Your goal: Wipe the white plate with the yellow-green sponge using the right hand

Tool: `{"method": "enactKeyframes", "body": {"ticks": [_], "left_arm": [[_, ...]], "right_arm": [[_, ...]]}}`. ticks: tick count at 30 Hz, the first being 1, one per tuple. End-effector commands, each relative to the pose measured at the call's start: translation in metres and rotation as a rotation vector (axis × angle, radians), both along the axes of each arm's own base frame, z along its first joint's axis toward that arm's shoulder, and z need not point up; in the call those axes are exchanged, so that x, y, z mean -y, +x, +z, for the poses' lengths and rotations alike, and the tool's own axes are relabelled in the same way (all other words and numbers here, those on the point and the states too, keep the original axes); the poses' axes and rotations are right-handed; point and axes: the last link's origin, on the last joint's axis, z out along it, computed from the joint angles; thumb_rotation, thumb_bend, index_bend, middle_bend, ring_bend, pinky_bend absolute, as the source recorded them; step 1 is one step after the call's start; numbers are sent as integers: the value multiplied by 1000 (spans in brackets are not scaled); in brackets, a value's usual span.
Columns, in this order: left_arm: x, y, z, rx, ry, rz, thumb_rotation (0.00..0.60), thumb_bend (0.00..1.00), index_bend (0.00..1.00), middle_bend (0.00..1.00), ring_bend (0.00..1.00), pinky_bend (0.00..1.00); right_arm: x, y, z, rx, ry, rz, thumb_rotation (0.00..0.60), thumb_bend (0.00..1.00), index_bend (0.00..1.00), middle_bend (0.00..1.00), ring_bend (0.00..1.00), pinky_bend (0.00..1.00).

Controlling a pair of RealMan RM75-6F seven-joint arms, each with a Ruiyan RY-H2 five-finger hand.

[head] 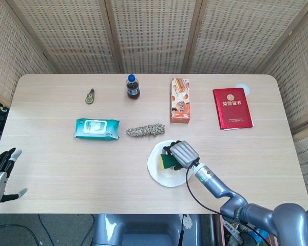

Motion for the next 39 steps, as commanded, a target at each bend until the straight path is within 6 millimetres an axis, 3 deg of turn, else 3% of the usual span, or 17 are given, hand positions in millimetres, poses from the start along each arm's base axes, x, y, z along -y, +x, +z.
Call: {"method": "enactKeyframes", "body": {"ticks": [1,10,22,39], "left_arm": [[-1,-1,-1,-1,-6,7,600,0,0,0,0,0],[-2,-2,-1,1,-7,12,600,0,0,0,0,0],[-1,-2,0,7,-10,13,600,0,0,0,0,0],[0,-1,-1,9,-16,8,600,0,0,0,0,0]], "right_arm": [[-2,6,-10,-23,11,39,600,329,445,541,393,399],[-3,2,-20,-33,19,32,600,331,464,541,393,399],[-2,-19,-25,43,53,-123,600,426,493,552,393,399],[-6,-35,-30,31,49,-116,600,434,509,555,393,399]]}}
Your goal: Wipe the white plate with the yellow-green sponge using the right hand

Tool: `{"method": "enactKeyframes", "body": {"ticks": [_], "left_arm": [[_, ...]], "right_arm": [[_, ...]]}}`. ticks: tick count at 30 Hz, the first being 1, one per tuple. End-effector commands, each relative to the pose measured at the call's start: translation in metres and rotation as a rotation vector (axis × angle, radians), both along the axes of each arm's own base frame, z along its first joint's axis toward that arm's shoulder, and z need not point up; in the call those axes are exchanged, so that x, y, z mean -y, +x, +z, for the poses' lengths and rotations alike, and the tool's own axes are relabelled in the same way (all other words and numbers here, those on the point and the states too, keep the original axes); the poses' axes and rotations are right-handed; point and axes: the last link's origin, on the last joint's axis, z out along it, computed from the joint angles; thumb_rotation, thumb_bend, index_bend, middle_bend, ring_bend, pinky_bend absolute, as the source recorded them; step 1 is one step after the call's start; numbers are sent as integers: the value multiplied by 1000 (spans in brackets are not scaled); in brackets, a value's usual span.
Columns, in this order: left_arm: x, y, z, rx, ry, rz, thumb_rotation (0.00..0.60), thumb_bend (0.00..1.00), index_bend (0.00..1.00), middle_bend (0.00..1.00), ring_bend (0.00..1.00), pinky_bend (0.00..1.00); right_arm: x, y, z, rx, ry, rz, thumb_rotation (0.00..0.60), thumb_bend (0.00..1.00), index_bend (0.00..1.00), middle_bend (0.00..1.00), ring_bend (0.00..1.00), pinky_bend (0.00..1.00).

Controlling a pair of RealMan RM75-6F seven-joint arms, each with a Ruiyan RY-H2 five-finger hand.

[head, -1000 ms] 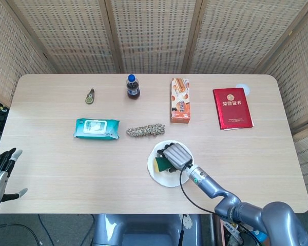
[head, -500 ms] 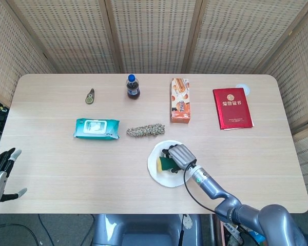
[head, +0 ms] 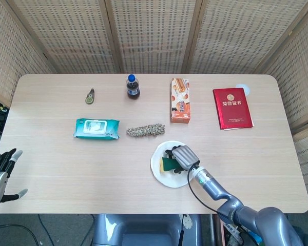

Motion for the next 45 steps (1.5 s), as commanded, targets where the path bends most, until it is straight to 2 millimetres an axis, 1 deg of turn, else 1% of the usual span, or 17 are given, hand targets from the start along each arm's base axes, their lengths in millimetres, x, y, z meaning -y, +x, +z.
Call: {"method": "enactKeyframes", "body": {"ticks": [1,4,10,13,17,20,24,29,38,45], "left_arm": [[0,0,0,-1,1,-1,600,0,0,0,0,0],[0,0,0,-1,1,0,600,0,0,0,0,0],[1,0,-1,-1,-3,-2,600,0,0,0,0,0],[1,1,-1,-1,-4,-2,600,0,0,0,0,0],[1,1,-1,-1,-6,-4,600,0,0,0,0,0],[1,1,-2,-2,-7,-6,600,0,0,0,0,0],[2,2,-2,-2,-9,-6,600,0,0,0,0,0],[1,1,-2,-1,-7,-3,600,0,0,0,0,0],[0,0,-2,-3,-9,2,600,0,0,0,0,0],[0,1,-2,-2,-11,2,600,0,0,0,0,0]], "right_arm": [[-1,1,0,11,-5,5,600,434,510,555,393,399],[-1,4,4,41,-21,9,600,434,513,556,393,388],[0,15,23,138,-69,40,600,434,514,556,393,348],[0,19,31,177,-90,53,600,434,515,556,393,345],[1,21,41,204,-101,54,600,434,515,556,393,344],[2,19,44,207,-106,36,600,434,515,556,393,345],[0,12,39,176,-96,19,600,434,515,556,393,345],[-1,2,25,139,-71,-39,600,434,520,556,393,345],[-8,-13,12,82,-48,-48,600,434,523,557,393,345],[-10,-18,5,61,-37,-59,600,434,527,561,393,345]]}}
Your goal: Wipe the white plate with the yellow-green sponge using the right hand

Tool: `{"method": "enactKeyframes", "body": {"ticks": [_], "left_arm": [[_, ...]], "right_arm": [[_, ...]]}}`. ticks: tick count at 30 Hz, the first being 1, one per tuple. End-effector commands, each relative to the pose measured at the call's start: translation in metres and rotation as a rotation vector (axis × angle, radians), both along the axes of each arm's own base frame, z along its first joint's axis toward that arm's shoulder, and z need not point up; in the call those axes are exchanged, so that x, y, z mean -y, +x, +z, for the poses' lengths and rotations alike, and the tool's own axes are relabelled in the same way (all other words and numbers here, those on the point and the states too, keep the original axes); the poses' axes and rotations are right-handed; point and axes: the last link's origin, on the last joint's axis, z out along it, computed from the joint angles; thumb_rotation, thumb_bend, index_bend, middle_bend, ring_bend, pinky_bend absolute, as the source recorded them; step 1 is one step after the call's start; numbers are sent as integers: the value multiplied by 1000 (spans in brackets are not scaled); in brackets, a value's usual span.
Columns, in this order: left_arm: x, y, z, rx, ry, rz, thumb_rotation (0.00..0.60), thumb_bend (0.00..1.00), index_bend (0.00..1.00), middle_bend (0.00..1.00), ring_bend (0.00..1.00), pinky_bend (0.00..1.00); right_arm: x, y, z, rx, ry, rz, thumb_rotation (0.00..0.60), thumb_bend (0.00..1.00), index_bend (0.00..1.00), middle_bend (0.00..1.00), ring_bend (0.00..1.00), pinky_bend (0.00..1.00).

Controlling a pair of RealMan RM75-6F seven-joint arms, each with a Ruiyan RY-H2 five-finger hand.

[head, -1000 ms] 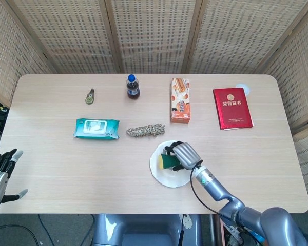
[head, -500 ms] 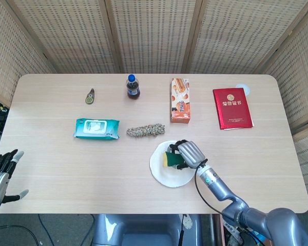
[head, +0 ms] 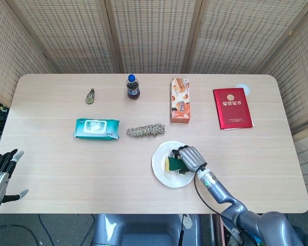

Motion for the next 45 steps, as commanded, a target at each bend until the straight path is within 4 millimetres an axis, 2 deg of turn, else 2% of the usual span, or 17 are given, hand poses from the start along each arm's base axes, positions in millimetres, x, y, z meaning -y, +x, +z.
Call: {"method": "enactKeyframes", "body": {"ticks": [1,18,34,45], "left_arm": [[0,0,0,0,-2,0,600,0,0,0,0,0],[0,0,0,4,-3,-2,600,0,0,0,0,0],[1,0,0,2,-10,-2,600,0,0,0,0,0],[1,0,-1,-1,-11,1,600,0,0,0,0,0]], "right_arm": [[-1,-1,-3,-2,7,-3,600,434,528,561,393,345],[-5,-2,-11,-57,-28,42,600,434,539,566,393,345],[-1,28,21,-14,-109,169,600,434,539,566,393,345],[4,21,14,-219,-197,259,600,434,559,565,393,345]]}}
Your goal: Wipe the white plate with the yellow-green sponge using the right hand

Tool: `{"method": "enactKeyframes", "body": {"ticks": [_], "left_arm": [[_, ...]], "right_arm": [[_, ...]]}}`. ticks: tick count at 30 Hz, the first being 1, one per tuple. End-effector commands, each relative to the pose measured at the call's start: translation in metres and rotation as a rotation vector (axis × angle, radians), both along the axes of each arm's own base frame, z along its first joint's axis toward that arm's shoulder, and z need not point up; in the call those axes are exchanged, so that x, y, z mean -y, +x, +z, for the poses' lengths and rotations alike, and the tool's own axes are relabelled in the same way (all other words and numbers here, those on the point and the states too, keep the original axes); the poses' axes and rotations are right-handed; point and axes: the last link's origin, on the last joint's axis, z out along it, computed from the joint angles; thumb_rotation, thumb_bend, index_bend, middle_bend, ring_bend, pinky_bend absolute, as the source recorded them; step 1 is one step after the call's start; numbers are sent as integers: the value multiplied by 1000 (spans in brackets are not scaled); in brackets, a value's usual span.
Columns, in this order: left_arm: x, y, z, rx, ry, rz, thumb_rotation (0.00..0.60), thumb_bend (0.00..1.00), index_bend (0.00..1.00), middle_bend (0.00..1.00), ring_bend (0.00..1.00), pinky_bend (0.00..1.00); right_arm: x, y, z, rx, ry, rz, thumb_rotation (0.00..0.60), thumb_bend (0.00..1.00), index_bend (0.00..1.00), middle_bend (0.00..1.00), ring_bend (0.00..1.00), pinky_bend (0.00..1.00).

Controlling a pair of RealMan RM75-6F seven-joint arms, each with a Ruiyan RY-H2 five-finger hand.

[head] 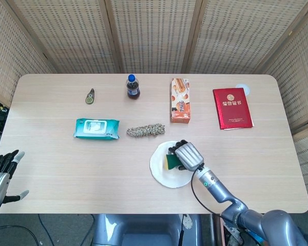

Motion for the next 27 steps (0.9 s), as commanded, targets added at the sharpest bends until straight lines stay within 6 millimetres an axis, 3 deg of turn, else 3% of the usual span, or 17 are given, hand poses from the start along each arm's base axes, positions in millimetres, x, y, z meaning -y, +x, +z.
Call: {"method": "enactKeyframes", "body": {"ticks": [1,5,16,27], "left_arm": [[0,0,0,0,0,1,600,0,0,0,0,0],[-1,-1,0,0,-1,5,600,0,0,0,0,0],[-1,-1,1,2,-1,6,600,0,0,0,0,0],[-1,-1,1,3,-1,5,600,0,0,0,0,0]], "right_arm": [[2,-2,-7,-74,-21,19,600,434,577,560,393,345],[-2,-5,-13,-122,-4,22,600,434,599,516,383,345],[-2,-14,-24,-228,2,-4,600,434,608,281,201,291],[-6,-15,-28,-241,-17,7,600,434,614,259,176,280]]}}
